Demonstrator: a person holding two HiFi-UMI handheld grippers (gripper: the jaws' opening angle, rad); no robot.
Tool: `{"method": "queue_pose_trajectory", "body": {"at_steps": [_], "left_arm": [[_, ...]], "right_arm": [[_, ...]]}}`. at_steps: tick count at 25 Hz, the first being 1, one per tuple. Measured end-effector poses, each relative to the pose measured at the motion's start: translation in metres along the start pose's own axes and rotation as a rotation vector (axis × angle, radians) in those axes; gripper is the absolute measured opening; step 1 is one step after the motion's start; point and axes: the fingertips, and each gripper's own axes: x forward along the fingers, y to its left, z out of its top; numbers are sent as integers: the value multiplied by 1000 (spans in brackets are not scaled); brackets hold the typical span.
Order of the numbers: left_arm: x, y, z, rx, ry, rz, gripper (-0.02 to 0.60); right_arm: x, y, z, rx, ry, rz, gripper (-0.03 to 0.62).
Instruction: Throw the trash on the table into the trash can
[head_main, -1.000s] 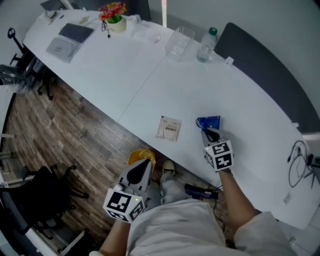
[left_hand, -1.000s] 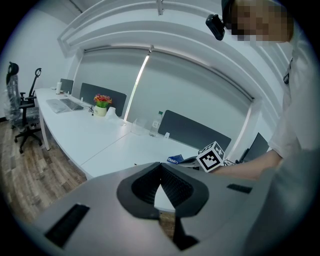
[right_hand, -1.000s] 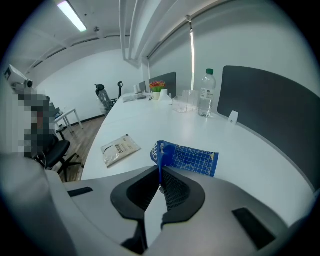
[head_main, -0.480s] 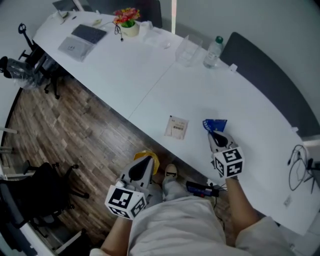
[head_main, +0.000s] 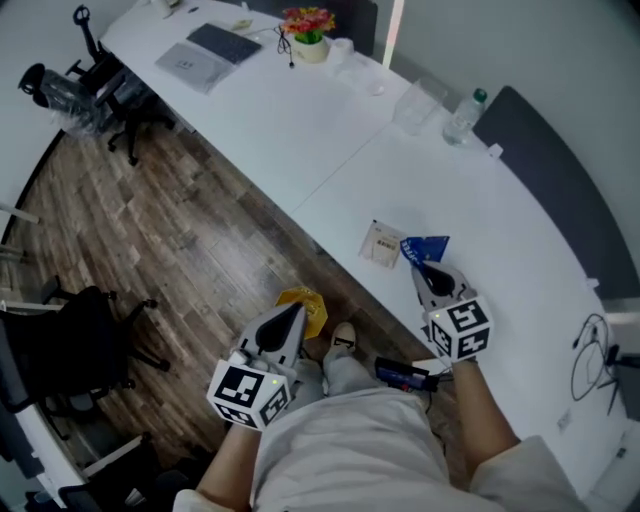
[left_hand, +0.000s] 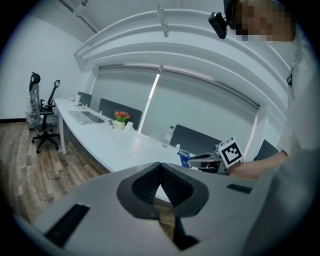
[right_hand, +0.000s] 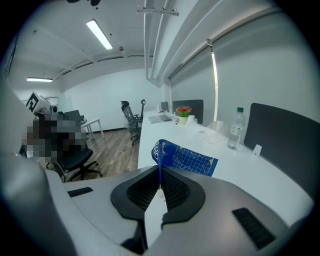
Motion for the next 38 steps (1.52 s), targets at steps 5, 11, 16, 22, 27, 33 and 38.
{"method": "queue_pose_trajectory", "body": {"at_steps": [5, 11, 16, 22, 27, 33, 38], "left_arm": [[-46, 33, -1, -28, -36, 95, 2], [-106, 75, -4, -59, -92, 223, 2], [-152, 105, -8, -74, -133, 308, 2], [-194, 134, -14, -94, -166, 364, 2], [-205, 152, -16, -111, -161, 368, 2], [-187, 167, -20, -117, -133, 354, 2], [-159, 169, -33, -121, -92, 344, 2]], "right_arm": [[27, 65, 24, -58, -6, 125, 38], [55, 155, 46, -133, -20, 278, 38], [68, 215, 57, -154, -26, 372, 38], [82, 262, 66, -181, -27, 426, 38], [92, 286, 67, -177, -5, 464, 38], [109, 286, 62, -194, 28, 479, 38], [123, 267, 43, -196, 71, 489, 38]]}}
